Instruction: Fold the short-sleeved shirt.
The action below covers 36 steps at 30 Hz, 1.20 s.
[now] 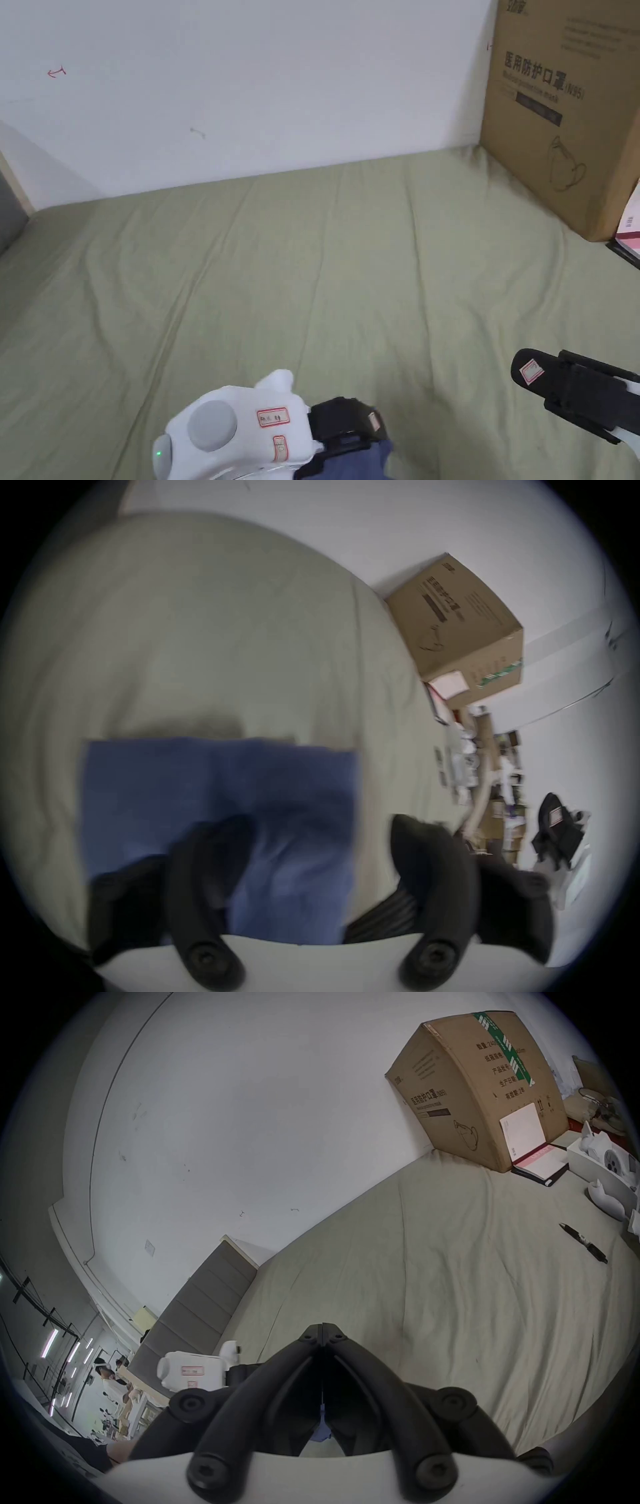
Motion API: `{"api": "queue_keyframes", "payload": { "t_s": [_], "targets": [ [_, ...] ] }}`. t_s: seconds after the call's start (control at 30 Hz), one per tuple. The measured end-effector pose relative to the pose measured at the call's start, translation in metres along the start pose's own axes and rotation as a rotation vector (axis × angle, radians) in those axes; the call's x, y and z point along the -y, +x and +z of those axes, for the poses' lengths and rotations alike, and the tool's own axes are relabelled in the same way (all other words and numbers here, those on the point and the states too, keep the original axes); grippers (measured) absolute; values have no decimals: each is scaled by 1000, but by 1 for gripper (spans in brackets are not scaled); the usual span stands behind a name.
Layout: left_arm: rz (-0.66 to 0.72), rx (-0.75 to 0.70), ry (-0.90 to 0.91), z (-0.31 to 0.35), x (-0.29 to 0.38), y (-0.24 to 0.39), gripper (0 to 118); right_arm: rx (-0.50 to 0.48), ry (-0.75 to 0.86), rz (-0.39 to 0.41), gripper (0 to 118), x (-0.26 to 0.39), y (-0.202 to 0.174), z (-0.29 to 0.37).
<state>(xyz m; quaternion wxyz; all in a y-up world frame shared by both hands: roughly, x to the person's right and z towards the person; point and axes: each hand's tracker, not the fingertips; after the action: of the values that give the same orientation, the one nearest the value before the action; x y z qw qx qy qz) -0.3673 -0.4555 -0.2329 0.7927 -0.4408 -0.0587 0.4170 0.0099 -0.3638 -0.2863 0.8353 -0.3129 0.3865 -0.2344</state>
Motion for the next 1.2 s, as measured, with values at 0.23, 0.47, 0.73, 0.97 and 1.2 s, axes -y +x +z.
{"api": "queue_keyframes", "payload": {
  "t_s": [0.23,0.47,0.73,0.97,1.2],
  "targets": [
    [-107,-62,153,53,8,4,99,6,3,13,0,0,1,1],
    [-149,-131,84,47,16,-8,3,9,25,8,0,-1,5,0],
    [-148,-252,-127,-67,22,-22,1,-5,17,11,0,-7,3,1],
    [-2,36,-156,-74,35,-16,1,-20,6,-25,0,-8,5,-6],
    [-402,55,409,91,43,80,1,-139,112,4,0,-31,-27,7]
  ]
}}
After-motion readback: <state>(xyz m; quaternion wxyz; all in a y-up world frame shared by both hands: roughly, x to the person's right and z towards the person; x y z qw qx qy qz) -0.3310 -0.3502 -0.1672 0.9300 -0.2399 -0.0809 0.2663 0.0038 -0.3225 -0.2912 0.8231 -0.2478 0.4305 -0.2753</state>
